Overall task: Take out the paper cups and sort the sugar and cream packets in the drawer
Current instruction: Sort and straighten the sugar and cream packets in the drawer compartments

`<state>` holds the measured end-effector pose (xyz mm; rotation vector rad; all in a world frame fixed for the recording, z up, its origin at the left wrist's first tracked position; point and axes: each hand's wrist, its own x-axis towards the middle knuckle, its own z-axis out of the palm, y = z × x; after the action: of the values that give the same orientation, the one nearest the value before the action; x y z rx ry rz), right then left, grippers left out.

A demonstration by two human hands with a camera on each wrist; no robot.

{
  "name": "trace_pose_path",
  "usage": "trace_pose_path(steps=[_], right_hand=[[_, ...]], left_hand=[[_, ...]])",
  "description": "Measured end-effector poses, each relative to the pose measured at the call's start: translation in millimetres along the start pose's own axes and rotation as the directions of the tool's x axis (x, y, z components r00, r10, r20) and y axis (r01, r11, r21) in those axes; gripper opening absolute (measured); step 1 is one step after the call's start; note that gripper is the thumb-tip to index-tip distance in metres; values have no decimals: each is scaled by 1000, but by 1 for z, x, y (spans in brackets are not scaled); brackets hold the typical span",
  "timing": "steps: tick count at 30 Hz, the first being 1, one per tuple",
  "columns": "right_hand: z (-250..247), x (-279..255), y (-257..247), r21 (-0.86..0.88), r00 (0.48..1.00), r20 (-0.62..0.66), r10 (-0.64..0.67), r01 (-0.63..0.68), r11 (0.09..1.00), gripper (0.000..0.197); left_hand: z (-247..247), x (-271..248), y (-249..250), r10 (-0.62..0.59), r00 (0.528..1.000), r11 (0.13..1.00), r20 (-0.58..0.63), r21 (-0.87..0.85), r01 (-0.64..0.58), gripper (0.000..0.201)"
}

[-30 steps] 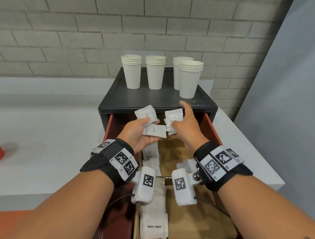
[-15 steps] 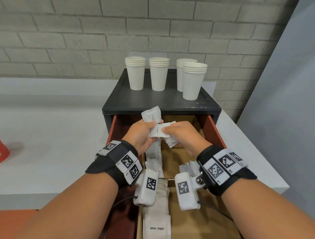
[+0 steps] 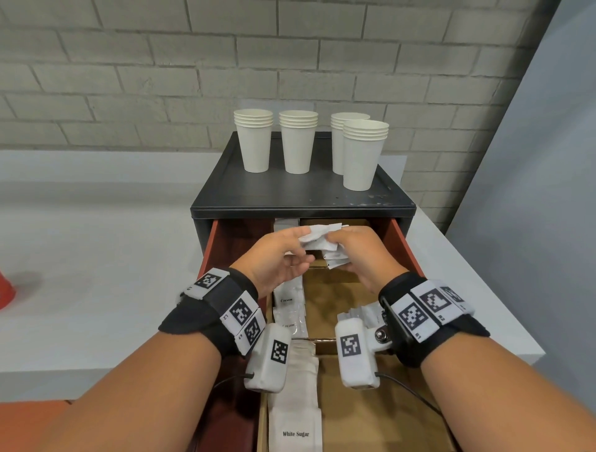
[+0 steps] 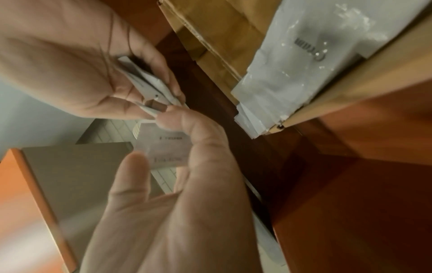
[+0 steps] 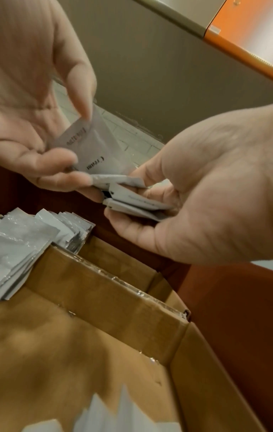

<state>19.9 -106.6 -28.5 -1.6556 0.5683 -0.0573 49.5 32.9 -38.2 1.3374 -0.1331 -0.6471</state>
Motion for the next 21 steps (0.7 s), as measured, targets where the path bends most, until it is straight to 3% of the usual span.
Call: trace_pose_path(steps=[4, 9, 18, 21], right_hand=[[1, 2, 1, -54, 1000, 1, -1, 1, 999, 33], [0, -2, 6, -64, 996, 14, -84, 85, 994, 25], [-3, -6, 6, -106, 995, 44, -92, 97, 990, 12], [-2, -9, 5, -127, 992, 70, -104, 112, 986, 11]], left_hand=[[0, -1, 1, 9, 1000, 1000, -28, -3, -9, 36], [-5, 6, -3, 109, 988, 979, -106, 182, -88, 49], [-16, 12, -4, 238, 904, 965, -356, 195, -178, 21], [-16, 13, -4, 286, 891, 940, -353, 285, -188, 17]])
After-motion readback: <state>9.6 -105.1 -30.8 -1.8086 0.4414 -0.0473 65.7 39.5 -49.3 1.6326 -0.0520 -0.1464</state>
